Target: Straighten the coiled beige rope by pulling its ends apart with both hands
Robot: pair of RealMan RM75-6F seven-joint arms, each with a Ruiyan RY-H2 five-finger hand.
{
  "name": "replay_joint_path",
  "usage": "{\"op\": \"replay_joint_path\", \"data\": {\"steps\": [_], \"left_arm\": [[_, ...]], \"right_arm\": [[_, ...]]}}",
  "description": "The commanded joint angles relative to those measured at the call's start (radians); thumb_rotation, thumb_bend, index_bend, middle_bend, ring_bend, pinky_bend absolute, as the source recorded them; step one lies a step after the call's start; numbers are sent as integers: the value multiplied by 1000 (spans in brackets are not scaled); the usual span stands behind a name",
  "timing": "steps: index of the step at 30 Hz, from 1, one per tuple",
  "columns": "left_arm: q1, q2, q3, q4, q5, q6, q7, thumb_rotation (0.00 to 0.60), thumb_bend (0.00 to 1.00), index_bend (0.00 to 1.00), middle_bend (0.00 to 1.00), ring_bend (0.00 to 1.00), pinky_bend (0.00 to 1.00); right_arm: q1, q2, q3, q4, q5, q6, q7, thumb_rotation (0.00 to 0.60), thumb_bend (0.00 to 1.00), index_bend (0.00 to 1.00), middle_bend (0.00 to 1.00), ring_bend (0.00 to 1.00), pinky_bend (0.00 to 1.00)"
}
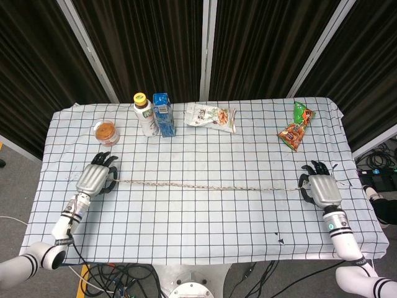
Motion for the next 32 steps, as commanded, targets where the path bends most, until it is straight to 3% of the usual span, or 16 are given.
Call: {"op": "replay_joint_path", "data": {"steps": [1,6,9,13,21,26,32], "left_arm": [[2,-5,-1,7,2,-4,2,600,411,501,135,0,0],[14,-13,-3,8,0,-1,10,600,365,360,122,0,0],[22,-7,-10,-4,-7,4,11,600,313,262,118,0,0],[39,33,-36,-51,-16,43,-9,600,254,186,113,0,0],[159,231,-92,-216,-51,224,-55,600,182,186,113,0,0],[262,335,-79,-305,-62,330,-51,600,176,188,113,0,0],[374,374,-43,-395,-51,450,-20,600,176,195,113,0,0]], "right_arm": [[-3,-17,-3,20,0,-9,2,600,532,555,148,0,0],[-10,-27,0,28,19,-26,-12,600,291,348,104,0,0],[-15,-20,6,12,25,-21,-19,600,217,251,86,0,0],[-29,19,21,-39,16,25,-25,600,202,207,79,0,0],[-113,197,35,-231,-59,193,43,600,261,207,102,0,0],[-187,294,6,-314,-121,292,98,600,281,206,109,0,0],[-260,327,-19,-354,-173,396,135,600,282,206,109,0,0]]}}
